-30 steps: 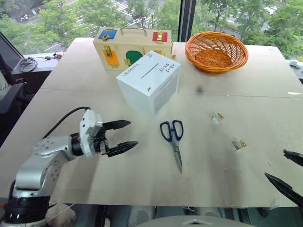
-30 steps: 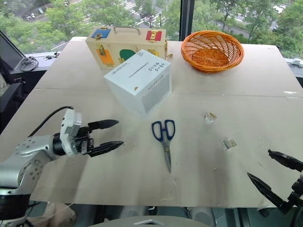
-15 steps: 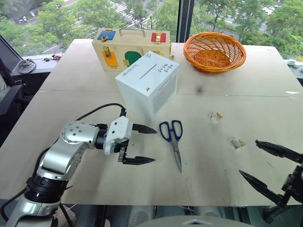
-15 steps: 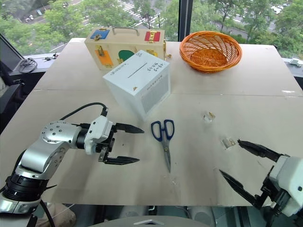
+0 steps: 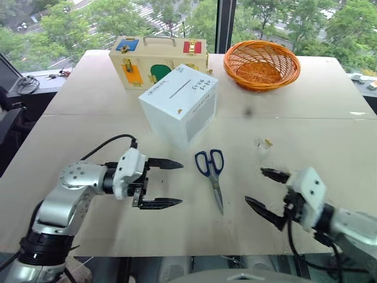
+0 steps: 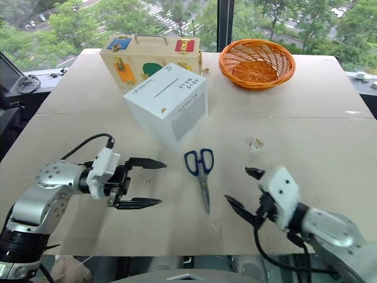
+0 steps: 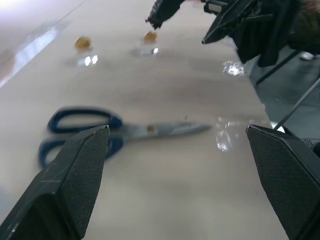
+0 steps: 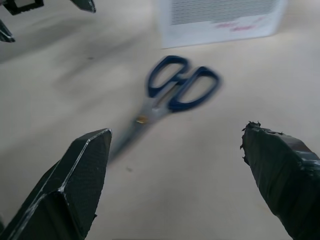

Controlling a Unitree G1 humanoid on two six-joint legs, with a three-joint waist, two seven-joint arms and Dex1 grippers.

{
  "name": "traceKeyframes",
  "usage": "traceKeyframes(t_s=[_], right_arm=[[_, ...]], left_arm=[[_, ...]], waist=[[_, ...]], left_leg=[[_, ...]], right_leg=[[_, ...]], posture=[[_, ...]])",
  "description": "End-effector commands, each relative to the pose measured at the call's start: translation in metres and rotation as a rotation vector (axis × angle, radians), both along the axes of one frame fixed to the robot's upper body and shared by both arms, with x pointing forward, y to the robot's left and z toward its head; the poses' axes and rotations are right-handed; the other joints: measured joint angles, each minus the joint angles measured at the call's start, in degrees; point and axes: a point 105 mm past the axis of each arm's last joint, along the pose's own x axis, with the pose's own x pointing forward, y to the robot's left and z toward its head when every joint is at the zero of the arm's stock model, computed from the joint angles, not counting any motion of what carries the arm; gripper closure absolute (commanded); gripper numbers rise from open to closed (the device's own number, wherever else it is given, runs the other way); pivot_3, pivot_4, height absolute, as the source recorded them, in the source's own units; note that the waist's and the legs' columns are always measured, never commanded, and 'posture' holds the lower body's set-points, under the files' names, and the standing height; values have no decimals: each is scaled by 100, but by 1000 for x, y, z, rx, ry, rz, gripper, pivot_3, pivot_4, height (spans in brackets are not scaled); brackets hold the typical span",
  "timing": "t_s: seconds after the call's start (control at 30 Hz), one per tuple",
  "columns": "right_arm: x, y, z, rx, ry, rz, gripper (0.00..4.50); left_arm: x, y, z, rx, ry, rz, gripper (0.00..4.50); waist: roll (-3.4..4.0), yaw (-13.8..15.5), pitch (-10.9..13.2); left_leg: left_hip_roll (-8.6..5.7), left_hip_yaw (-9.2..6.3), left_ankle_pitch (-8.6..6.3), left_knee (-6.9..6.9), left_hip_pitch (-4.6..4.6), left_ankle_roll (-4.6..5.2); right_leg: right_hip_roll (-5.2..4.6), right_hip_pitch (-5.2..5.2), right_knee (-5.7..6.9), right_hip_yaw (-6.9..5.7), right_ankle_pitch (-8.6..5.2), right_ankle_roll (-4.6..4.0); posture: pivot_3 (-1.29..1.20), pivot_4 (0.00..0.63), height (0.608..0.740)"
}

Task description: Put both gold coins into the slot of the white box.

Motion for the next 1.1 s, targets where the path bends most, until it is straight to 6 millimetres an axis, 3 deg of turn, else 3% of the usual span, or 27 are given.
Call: traceKeyframes(t_s=[0.03,0.2,0.33,0.67,0.8,0.87,1.0,1.1], right_arm=[[6,3,-1,-30,-16,9,0],[-10,-2,20,-14,-129,90,0],[-34,-16,31,-33,-168,130,0],[-69,-63,57,-104,-259,8,0],[-85,-72,68,-118,-275,-8,0],[-92,-77,71,-138,-265,-19,0],[-99,-80,71,-158,-238,-32,0],[-98,-80,71,-154,-242,-40,0]], left_arm=[[-4,-3,7,58,-68,-10,31],[-11,-22,3,122,-19,-81,31],[-15,-47,-1,146,-45,-149,31],[14,-102,-10,319,-273,-477,31],[63,-83,-1,446,-354,-574,31],[78,-79,-1,505,-393,-608,31],[89,-83,-2,540,-443,-679,31],[82,-97,5,470,-406,-714,31]], waist=[[0,73,0],[0,131,0],[-1,130,-1],[17,202,-21],[13,206,-19],[13,194,-19],[15,174,-19],[7,181,-12]], left_leg=[[-1,4,0,2,-1,0],[-8,7,-3,17,-15,5],[-6,9,-4,18,-9,5],[-7,19,-3,56,0,5],[-5,18,-3,55,-7,5],[-4,7,-3,55,-10,5],[-2,10,-7,49,-10,9],[-2,21,-14,50,-15,20]], right_leg=[[-2,0,0,2,0,0],[-11,3,-10,5,0,2],[-1,6,-5,4,-10,21],[28,29,10,11,-11,24],[35,26,8,11,-11,23],[44,22,8,8,-12,22],[39,14,3,35,-12,23],[32,8,-2,55,-12,22]], posture=[[0,150,740],[0,150,740],[0,150,740],[0,150,740],[0,150,740],[0,150,740],[0,150,740],[0,150,740]])
